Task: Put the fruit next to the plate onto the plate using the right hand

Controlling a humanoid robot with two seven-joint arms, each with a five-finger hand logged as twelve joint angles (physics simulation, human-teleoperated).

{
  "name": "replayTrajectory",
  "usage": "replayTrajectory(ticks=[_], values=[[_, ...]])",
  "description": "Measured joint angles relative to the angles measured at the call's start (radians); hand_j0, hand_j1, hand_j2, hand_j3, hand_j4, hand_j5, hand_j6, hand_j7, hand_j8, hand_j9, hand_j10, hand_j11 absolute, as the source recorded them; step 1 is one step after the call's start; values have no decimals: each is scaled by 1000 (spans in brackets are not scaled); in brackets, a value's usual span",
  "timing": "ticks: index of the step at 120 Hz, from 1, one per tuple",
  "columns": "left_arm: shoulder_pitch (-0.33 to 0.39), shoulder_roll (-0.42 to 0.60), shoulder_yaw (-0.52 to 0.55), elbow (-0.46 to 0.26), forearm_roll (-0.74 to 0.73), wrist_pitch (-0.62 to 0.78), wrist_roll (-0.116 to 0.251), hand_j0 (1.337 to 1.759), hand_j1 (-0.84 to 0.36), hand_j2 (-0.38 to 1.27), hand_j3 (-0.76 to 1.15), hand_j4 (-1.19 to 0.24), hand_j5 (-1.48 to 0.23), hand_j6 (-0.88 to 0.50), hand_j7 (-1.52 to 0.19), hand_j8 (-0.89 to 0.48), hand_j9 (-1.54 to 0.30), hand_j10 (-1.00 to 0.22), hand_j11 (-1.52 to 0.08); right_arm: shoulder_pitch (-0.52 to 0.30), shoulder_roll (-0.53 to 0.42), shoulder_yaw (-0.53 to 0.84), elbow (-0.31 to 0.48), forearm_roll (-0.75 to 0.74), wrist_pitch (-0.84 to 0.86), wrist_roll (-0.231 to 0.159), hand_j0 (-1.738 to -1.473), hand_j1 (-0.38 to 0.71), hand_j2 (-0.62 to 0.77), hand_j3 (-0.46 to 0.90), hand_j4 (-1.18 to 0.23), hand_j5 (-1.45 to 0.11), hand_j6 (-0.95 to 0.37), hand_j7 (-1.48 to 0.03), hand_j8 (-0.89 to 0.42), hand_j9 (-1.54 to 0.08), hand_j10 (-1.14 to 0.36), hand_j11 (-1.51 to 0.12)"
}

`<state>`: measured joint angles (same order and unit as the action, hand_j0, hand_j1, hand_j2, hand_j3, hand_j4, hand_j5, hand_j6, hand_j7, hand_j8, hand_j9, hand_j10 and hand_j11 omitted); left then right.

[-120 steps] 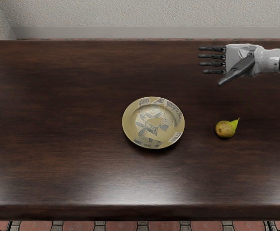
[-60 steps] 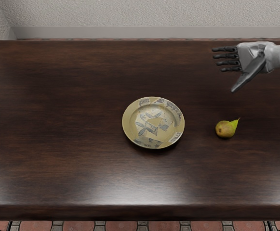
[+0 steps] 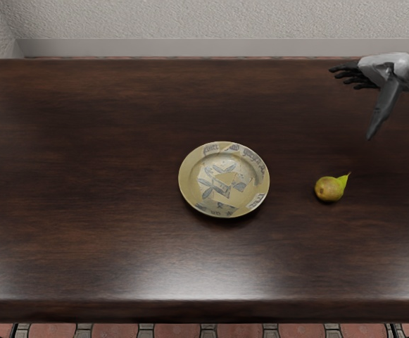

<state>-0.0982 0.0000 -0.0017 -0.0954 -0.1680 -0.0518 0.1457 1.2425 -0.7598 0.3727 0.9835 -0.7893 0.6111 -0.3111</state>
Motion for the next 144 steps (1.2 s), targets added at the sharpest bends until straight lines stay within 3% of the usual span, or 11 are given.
replayTrajectory(ticks=[28,58,102,132,144], values=[[0,0,0,0,0,0,0,1658,325,4,0,-21,-27,-21,-27,-21,-27,-21,-26,15,0,3,131,-189,0,13,-1658,-349,0,0,-4,-1,-5,0,-4,0,-3,0],[0,0,0,0,0,0,0,1658,325,4,0,-21,-27,-21,-27,-21,-27,-21,-26,7,-1,-9,211,-290,0,15,-1658,-349,0,0,-4,-1,-6,0,-4,0,-3,0],[1,0,0,0,0,0,0,1658,325,4,0,-21,-27,-21,-27,-21,-27,-21,-26,-114,-41,-14,340,-374,0,15,-1658,-340,-1,0,-12,-11,-14,-10,-13,-11,-11,-11],[0,0,0,0,0,0,0,1658,325,4,0,-21,-27,-21,-27,-21,-27,-21,-26,-161,-82,-11,410,-378,-7,18,-1658,-227,-20,0,-108,-134,-110,-134,-108,-134,-107,-134],[0,0,0,0,0,0,0,1658,325,4,0,-21,-27,-21,-27,-21,-27,-21,-26,-176,-83,-12,421,-378,-41,44,-1658,-187,-26,0,-141,-178,-143,-177,-142,-177,-140,-177]])
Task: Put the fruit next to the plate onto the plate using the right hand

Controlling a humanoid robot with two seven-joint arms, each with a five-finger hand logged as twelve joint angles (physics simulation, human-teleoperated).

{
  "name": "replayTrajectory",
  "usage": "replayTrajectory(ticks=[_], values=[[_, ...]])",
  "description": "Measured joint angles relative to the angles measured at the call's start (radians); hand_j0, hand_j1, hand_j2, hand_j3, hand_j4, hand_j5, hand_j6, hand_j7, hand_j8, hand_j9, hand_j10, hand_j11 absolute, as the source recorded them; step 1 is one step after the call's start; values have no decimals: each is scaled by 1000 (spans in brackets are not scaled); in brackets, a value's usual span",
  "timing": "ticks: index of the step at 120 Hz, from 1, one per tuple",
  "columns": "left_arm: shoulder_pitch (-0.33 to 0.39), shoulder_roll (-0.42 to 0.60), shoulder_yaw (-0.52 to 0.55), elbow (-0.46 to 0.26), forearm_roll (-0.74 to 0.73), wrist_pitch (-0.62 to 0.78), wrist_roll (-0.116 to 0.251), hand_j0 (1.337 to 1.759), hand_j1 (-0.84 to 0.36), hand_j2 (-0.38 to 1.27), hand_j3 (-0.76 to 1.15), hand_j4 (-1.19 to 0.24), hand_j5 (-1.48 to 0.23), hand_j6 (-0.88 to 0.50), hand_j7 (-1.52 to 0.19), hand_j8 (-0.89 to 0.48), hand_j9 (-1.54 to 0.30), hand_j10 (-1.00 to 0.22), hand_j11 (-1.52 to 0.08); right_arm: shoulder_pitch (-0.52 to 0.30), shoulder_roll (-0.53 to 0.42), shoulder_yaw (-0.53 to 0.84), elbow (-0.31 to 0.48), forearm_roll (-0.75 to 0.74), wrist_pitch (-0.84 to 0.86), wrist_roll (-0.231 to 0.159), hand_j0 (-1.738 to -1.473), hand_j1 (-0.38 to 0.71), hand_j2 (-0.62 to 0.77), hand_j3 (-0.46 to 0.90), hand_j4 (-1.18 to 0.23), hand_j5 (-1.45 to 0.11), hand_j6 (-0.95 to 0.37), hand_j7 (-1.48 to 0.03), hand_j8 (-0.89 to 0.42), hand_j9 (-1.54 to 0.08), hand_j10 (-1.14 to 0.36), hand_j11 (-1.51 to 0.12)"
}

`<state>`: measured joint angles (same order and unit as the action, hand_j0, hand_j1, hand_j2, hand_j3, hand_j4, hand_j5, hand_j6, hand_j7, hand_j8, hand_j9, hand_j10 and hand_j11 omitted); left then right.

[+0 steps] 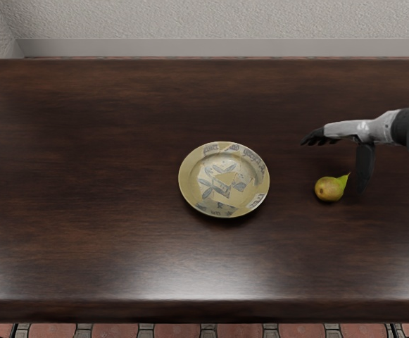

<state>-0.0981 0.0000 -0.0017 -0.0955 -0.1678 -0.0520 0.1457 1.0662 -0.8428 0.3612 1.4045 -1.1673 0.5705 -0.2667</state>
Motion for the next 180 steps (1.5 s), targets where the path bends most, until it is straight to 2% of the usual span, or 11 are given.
replayTrajectory(ticks=[29,44,78,123,159,180], values=[[0,0,0,0,0,0,0,1658,325,4,0,-21,-27,-21,-27,-21,-27,-21,-26,-46,-1,0,6,0,-69,96,-1658,-118,-37,0,-200,-254,-202,-253,-200,-253,-199,-253],[0,0,0,0,0,0,0,1658,325,4,0,-21,-27,-21,-27,-21,-27,-21,-26,-67,-3,-2,8,-1,-78,130,-1658,-91,-41,0,-222,-283,-224,-282,-223,-282,-221,-282],[0,0,0,0,0,0,0,1658,325,4,0,-21,-27,-21,-27,-21,-27,-21,-26,-99,-28,-2,7,-21,-82,162,-1658,-63,-45,0,-246,-313,-248,-312,-246,-313,-245,-313],[0,0,0,0,0,0,0,1658,325,4,0,-21,-27,-21,-27,-21,-27,-21,-26,-128,-41,-3,4,-58,-122,196,-1658,36,-61,0,-328,-421,-330,-420,-329,-421,-328,-421],[0,0,0,0,0,0,0,1658,325,4,0,-21,-27,-21,-27,-21,-27,-21,-26,-177,-41,-4,-1,-94,-185,244,-1658,58,-64,0,-347,-446,-349,-445,-348,-446,-346,-445],[1,0,0,0,0,0,0,1658,325,4,0,-21,-27,-21,-27,-21,-27,-21,-26,-192,-39,-4,-17,-103,-199,254,-1658,65,-65,0,-352,-453,-354,-452,-353,-452,-352,-452]])
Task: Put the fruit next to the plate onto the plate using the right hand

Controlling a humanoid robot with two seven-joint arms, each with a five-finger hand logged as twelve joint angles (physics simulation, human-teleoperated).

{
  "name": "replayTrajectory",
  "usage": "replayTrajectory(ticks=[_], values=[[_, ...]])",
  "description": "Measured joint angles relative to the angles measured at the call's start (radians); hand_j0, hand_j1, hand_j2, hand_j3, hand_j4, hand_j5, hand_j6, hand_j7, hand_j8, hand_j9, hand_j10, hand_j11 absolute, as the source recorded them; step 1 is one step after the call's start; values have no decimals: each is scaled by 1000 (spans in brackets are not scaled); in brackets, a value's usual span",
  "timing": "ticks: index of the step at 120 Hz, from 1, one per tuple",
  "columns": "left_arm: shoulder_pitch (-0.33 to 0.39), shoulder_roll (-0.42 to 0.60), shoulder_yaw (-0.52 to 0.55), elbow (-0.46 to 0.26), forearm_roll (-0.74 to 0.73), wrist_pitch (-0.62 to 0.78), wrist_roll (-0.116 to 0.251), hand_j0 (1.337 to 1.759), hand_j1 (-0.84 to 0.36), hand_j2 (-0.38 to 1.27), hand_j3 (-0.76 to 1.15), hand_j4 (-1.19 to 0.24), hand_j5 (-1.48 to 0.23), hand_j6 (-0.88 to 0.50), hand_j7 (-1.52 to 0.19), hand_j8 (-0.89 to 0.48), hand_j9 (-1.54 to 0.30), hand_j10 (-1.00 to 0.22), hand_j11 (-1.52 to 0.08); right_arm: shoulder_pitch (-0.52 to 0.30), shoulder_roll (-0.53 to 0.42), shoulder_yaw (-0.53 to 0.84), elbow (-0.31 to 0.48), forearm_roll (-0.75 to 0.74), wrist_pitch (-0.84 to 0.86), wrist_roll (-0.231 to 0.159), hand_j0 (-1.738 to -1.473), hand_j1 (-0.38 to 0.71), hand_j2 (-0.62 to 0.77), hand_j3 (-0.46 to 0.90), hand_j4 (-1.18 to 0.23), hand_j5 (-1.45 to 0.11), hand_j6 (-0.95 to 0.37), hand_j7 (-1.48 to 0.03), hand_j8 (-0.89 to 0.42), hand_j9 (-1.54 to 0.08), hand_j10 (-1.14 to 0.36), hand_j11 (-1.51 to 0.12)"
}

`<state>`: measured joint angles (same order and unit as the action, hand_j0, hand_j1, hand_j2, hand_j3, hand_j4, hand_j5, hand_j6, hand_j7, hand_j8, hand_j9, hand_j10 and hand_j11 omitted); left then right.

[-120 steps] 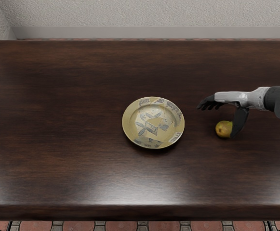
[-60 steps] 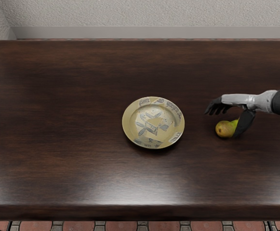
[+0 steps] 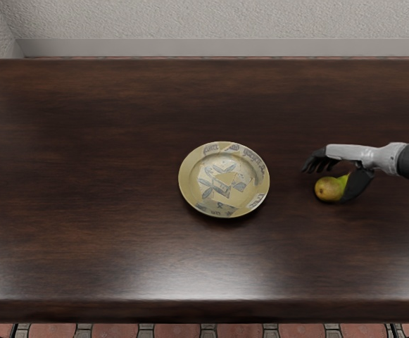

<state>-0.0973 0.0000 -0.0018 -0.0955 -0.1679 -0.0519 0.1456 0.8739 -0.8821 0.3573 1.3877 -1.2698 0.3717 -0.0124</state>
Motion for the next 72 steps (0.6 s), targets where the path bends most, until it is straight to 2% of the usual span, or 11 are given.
replayTrajectory(ticks=[48,72], values=[[-1,0,0,0,0,0,0,1658,325,4,0,-21,-27,-21,-27,-21,-27,-21,-26,-16,5,0,-27,-3,-8,3,-1658,95,-70,0,-378,-486,-379,-485,-378,-485,-377,-485],[0,0,0,0,0,0,0,1658,325,4,0,-21,-27,-21,-27,-21,-27,-21,-26,-25,5,0,-31,-7,-15,7,-1658,147,-77,0,-426,-538,-425,-542,-420,-543,-423,-543]])
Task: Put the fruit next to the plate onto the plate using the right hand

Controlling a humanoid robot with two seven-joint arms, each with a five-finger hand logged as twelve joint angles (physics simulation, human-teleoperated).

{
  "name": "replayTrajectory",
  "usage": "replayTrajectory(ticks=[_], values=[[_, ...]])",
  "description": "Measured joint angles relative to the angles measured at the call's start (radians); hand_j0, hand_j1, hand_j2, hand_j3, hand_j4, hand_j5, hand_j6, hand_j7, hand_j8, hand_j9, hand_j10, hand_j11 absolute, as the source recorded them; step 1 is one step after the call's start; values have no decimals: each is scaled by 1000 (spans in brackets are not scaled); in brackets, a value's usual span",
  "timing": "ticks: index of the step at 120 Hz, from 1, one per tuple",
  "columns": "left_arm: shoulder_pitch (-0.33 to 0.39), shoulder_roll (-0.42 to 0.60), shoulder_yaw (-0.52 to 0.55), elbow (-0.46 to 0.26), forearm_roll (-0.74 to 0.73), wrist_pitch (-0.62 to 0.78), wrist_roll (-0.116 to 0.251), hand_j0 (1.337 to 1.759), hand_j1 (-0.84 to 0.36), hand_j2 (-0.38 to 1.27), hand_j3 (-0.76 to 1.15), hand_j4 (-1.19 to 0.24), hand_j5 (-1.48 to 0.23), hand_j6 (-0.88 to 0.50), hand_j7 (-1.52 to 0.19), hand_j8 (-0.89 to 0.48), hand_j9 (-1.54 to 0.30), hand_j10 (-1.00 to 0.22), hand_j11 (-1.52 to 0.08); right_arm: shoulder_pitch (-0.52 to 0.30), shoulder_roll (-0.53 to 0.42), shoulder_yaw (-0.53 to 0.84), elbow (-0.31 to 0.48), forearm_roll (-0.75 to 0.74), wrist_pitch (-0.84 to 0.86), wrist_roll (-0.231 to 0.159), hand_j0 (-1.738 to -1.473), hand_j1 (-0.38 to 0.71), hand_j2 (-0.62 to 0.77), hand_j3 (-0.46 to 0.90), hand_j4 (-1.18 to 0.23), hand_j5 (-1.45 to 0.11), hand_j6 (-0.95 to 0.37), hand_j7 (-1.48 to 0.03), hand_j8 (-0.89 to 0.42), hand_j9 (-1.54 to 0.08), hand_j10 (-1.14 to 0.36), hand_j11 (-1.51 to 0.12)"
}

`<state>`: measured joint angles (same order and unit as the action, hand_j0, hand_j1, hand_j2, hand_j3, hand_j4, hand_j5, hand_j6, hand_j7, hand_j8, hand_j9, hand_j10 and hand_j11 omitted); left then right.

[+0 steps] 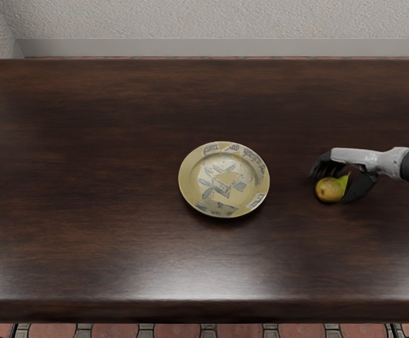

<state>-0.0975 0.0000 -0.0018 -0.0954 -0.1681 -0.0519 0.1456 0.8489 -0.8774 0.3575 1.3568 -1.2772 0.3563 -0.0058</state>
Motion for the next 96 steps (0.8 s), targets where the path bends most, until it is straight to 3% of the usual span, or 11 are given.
replayTrajectory(ticks=[24,36,46,78,96], values=[[-1,0,0,0,0,0,0,1658,325,4,0,-21,-27,-21,-27,-21,-27,-21,-26,-9,2,0,-1,-2,-15,5,-1658,204,-80,0,-446,-580,-450,-576,-427,-584,-426,-585],[-1,0,0,0,0,0,0,1658,325,4,0,-21,-27,-21,-27,-21,-26,-21,-26,-14,3,0,-1,-6,-23,14,-1658,239,8,0,-459,-584,-460,-586,-417,-595,-422,-601],[-1,0,0,0,0,0,0,1658,325,4,0,-21,-27,-21,-27,-21,-27,-21,-26,-17,3,-4,-4,-10,-32,20,-1656,245,4,0,-466,-590,-466,-592,-437,-611,-421,-621],[-1,0,-1,0,0,0,0,1658,324,5,-1,-21,-27,-21,-27,-21,-27,-21,-27,-26,9,-10,-20,-4,-48,26,-1649,168,-95,-2,-506,-566,-541,-602,-476,-630,-413,-653],[0,0,-1,0,1,0,0,1658,324,5,-1,-21,-27,-21,-27,-21,-27,-21,-27,-27,10,-20,-24,-3,-59,27,-1647,167,-113,-2,-500,-586,-530,-606,-416,-640,-446,-674]])
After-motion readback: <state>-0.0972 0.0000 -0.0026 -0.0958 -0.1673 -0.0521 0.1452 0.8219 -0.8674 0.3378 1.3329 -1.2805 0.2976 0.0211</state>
